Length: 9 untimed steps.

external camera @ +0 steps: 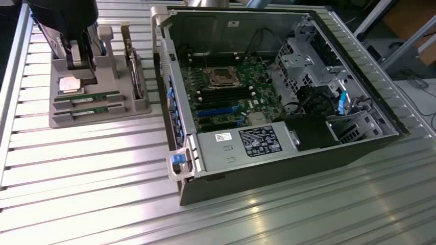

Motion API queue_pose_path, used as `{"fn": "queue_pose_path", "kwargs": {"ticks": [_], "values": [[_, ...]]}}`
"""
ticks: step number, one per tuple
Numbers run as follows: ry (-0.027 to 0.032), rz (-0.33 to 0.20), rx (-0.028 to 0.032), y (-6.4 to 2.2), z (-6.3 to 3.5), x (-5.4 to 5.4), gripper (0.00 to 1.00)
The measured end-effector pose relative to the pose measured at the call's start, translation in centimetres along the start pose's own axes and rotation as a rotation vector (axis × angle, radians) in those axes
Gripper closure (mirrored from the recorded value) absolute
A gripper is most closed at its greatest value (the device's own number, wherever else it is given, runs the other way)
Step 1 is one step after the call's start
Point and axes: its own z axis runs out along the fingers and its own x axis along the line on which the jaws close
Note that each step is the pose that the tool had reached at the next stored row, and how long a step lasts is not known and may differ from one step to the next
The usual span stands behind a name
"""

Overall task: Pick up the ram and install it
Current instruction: 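Pick up the ram and move it above insertion slot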

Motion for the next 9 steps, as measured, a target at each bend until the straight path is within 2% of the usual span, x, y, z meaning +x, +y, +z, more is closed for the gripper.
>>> {"fn": "queue_pose_path", "kwargs": {"ticks": [9], "values": [[0.0001, 0.000, -0.0003, -0.03, 1.05, 0.50, 0.64]]}}
